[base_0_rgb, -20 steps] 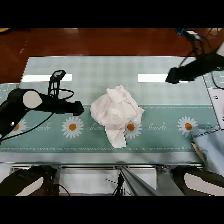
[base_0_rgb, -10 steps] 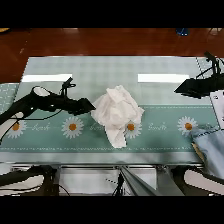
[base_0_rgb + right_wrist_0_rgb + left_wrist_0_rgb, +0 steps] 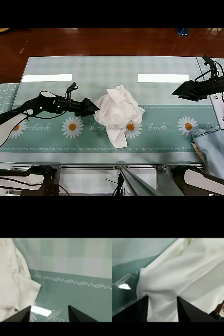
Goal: Fold the shirts.
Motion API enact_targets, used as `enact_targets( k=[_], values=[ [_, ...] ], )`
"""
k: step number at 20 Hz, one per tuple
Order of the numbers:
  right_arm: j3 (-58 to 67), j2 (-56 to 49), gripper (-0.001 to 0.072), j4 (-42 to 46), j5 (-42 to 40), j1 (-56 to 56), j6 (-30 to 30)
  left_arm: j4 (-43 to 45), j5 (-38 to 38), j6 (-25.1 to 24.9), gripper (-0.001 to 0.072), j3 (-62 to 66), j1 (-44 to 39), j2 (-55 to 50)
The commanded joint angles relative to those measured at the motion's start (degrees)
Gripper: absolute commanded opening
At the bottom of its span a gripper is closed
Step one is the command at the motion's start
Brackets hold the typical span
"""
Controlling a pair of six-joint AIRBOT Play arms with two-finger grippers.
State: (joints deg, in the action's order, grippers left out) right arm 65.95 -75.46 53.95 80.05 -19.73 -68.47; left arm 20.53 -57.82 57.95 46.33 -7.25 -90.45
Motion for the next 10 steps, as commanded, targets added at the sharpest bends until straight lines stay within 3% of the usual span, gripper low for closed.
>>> enact_targets(
  k=[1, 2, 4, 6, 8, 9, 10],
  values=[
    [-0.09, 0.04, 0.0540, -1.20, 1.20, -0.04, -0.26, -1.99, 0.37, -0.26, 0.0427, 0.76, -0.72, -1.07],
    [-0.09, 0.04, 0.0540, -1.22, 1.57, -0.04, -0.31, -2.62, 0.07, -0.24, 0.0431, 1.29, -1.11, -1.09],
    [-0.09, 0.04, 0.0539, -1.20, 2.69, -0.04, -0.31, -2.82, -1.29, -0.33, 0.0510, 2.69, -1.84, -1.09],
    [-0.09, 0.04, 0.0538, -1.20, 3.08, -0.04, -0.31, -2.82, -0.72, 1.20, 0.0492, 3.69, -2.29, -1.14],
    [-0.09, 0.04, 0.0529, -1.31, 3.19, -0.04, -0.59, -2.93, -0.39, 3.02, 0.0101, 4.09, -2.67, -1.55],
    [-0.09, 0.04, 0.0526, -1.60, 3.52, -0.04, -0.68, -2.93, -0.24, 3.02, 0.0045, 4.07, -2.80, -1.81],
    [-0.09, 0.04, 0.0526, -1.66, 3.78, -0.02, -0.68, -2.95, -0.28, 3.04, 0.0043, 4.07, -2.89, -2.10]
  ],
)
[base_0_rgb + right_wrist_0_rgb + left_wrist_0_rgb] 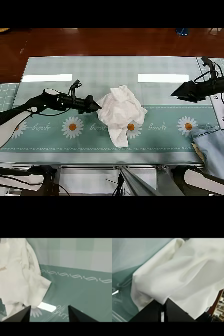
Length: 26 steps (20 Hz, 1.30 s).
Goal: Fold the shirts.
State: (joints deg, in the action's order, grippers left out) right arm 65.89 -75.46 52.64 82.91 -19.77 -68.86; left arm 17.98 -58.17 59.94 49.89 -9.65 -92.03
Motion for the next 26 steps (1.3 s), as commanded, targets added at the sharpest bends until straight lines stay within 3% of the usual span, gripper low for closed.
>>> enact_targets(
  k=[1, 5, 9, 12, 16, 20, 21, 22, 23, 24, 26],
  values=[
    [-0.02, 0.04, 0.0526, -0.26, 1.16, 0.00, -0.28, -0.35, 0.04, 1.01, 0.0029, 0.48, -0.57, -0.70],
    [-2.01, 0.04, 0.0527, 0.28, -0.59, 0.02, -0.04, -0.35, -0.81, -0.04, 0.0027, 0.48, -0.63, -0.72],
    [-12.87, 0.04, 0.0533, -0.13, -8.20, 4.55, 0.72, -0.24, -2.56, -0.94, 0.0028, 0.48, -0.61, -0.72],
    [-20.79, 0.02, 0.0533, -6.88, -18.05, 10.45, 2.91, -0.24, -3.37, -0.94, 0.0028, 0.48, -0.61, -0.70],
    [-23.10, -0.09, 0.0546, -11.61, -21.66, 18.91, 6.93, -0.24, -3.96, -1.77, 0.0028, 0.48, -0.61, -0.72],
    [-23.10, -0.09, 0.0540, -14.32, -29.27, 26.88, 6.67, -0.24, -4.02, -1.81, 0.0028, 0.48, -0.61, -0.72],
    [-23.10, -0.20, 0.0512, -14.19, -32.50, 28.74, 5.18, -0.24, -4.02, -1.81, 0.0028, 0.48, -0.61, -0.70],
    [-23.10, -0.20, 0.0437, -14.19, -35.08, 30.14, 4.26, -0.26, -4.04, -1.81, 0.0028, 0.48, -0.61, -0.66],
    [-23.08, -0.17, 0.0274, -14.21, -36.89, 31.06, 4.22, -0.24, -4.02, -1.92, 0.0028, 0.50, -0.59, -0.52],
    [-22.82, -0.13, 0.0056, -14.19, -36.83, 31.10, 4.22, -0.26, -4.04, -2.49, 0.0027, 0.50, -0.44, -0.09],
    [-21.59, 1.22, 0.0036, -13.88, -34.32, 29.31, 4.13, -0.24, -4.00, -2.56, 0.0026, 0.50, 0.79, 2.27]
  ],
)
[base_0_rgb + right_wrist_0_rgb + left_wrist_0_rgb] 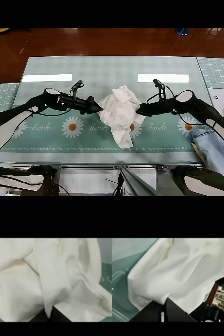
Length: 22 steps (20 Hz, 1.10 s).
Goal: Fold the shirts.
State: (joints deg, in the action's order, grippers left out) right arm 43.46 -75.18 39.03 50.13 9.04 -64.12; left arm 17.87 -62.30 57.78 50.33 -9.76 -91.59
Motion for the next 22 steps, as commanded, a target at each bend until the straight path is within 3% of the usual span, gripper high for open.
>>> enact_targets(
  k=[1, 7, 13, 17, 22],
  values=[
    [1.95, 2.62, 0.0036, 0.94, 0.70, -1.27, -0.55, -0.15, 0.07, -1.07, 0.0025, 0.09, 2.08, 4.00],
    [13.88, 19.69, 0.0035, 6.32, 11.04, -14.16, -0.90, -0.50, -5.33, -1.38, 0.0025, 8.13, 11.80, 26.16],
    [33.99, 31.71, 0.0035, 6.10, 11.17, -14.93, -5.90, -0.57, -5.29, 2.78, 0.0026, 33.86, 12.24, 41.09],
    [43.89, 33.99, 0.0035, 6.12, 14.36, -14.93, -11.78, -0.35, -7.15, 8.92, 0.0026, 48.68, 12.24, 43.50],
    [51.93, 33.99, 0.0035, 12.66, 33.62, -14.93, -18.62, 6.99, -20.46, 20.90, 0.0026, 53.64, 12.24, 45.53]
  ],
)
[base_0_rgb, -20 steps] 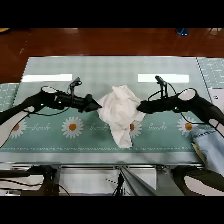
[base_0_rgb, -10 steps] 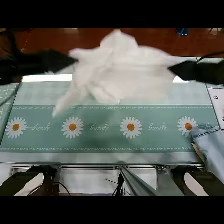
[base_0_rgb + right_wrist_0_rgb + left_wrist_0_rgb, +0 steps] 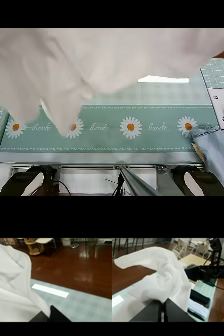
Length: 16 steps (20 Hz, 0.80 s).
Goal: Fold the shirts.
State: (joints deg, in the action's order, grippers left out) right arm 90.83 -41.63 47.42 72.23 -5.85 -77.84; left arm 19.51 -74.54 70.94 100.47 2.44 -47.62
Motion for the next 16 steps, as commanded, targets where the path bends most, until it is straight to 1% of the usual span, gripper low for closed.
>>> enact_targets(
  k=[1, 3, 4, 6, 8, 10, 12, 14, 16],
  values=[
    [5.25, 0.44, 0.0035, 6.47, 16.41, -0.04, -5.97, 9.29, -12.41, 9.88, 0.0026, 3.50, 0.04, 1.79],
    [5.27, 0.20, 0.0035, 9.90, 26.86, -0.04, -6.62, 17.55, -21.07, 13.44, 0.0027, 3.28, 0.04, 2.19],
    [5.22, -0.37, 0.0035, 11.54, 32.50, -0.04, -6.97, 20.28, -24.06, 14.08, 0.0026, 2.54, 0.04, 2.16],
    [3.65, -1.11, 0.0034, 15.08, 34.03, 0.44, -7.87, 22.62, -26.95, 13.97, 0.0026, -1.57, 0.04, 2.16],
    [-0.63, -2.56, 0.0034, 15.26, 34.07, 1.33, -7.87, 22.77, -26.80, 12.55, 0.0026, -9.07, 0.04, 2.03],
    [-7.74, -5.05, 0.0034, 15.78, 33.99, 4.79, -7.61, 22.75, -23.69, 10.38, 0.0026, -18.84, 0.02, 1.57],
    [-15.30, -9.01, 0.0034, 18.80, 31.28, 9.79, -7.06, 22.75, -17.70, 7.74, 0.0027, -28.44, -0.57, 0.24],
    [-19.89, -14.36, 0.0034, 21.66, 23.30, 14.14, -4.57, 22.75, -11.21, 3.65, 0.0027, -35.63, -2.29, -3.28],
    [-20.31, -21.09, 0.0035, 22.56, 15.26, 16.33, -2.80, 22.75, -4.63, 0.31, 0.0027, -38.82, -4.17, -8.52]
  ],
)
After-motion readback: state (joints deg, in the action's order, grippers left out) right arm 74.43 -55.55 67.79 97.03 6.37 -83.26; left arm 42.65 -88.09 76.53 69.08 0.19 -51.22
